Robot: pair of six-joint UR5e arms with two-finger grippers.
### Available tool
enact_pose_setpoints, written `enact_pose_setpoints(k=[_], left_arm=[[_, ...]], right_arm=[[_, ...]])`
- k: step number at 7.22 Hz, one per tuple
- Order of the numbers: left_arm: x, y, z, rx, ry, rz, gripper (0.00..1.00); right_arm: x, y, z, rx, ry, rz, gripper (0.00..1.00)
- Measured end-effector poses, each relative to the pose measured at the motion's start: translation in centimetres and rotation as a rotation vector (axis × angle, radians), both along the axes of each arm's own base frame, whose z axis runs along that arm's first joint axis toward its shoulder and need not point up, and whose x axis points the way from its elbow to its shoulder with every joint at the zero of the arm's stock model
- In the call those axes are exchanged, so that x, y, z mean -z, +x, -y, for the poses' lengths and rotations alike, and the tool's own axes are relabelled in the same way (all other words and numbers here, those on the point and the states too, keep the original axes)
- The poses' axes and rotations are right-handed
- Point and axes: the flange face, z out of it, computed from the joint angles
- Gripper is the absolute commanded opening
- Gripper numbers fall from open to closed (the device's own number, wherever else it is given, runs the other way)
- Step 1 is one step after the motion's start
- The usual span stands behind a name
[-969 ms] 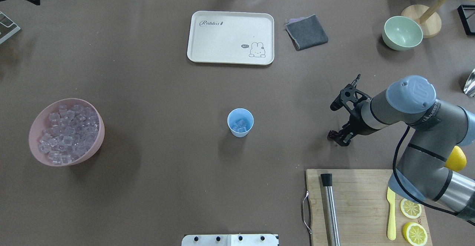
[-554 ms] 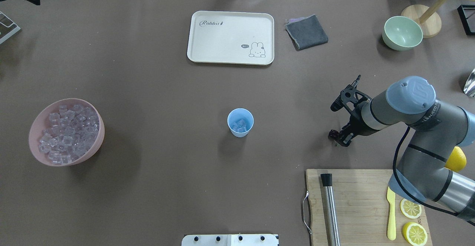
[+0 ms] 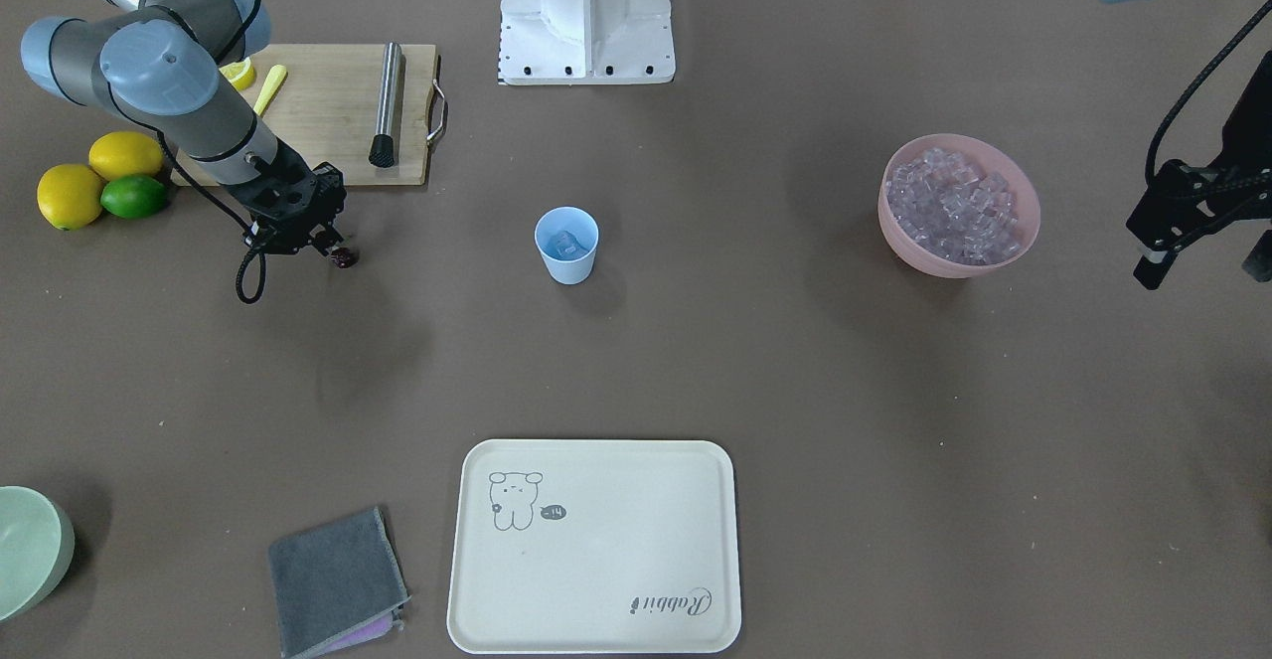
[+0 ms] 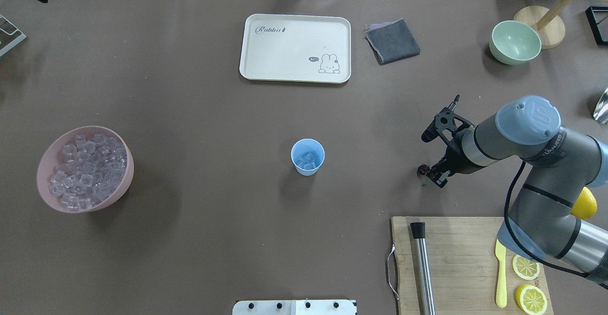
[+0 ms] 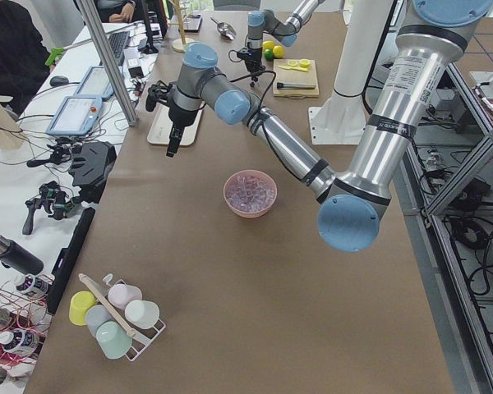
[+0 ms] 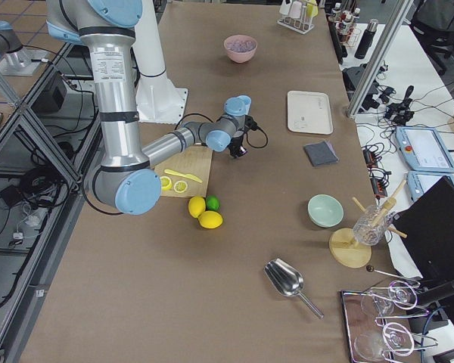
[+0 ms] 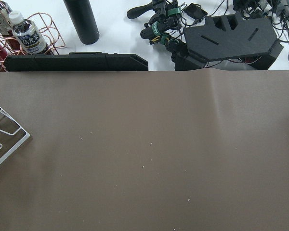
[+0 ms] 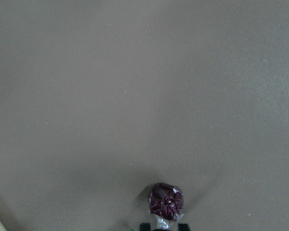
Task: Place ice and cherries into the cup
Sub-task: 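Close the right gripper on the cherries and lift them, then carry the cherries with the right gripper over the light-blue cup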
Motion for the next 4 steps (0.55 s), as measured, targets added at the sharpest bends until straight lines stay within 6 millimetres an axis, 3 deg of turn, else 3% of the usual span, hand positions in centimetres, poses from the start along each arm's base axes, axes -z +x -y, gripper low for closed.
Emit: enact_pose_setpoints(k=[4], left_arm=[[-0.3, 0.0, 0.1, -0.001, -0.007, 0.001, 0.98]], right_arm=[[7.1, -0.4, 2.3, -0.084, -0.012, 0.11, 0.03]])
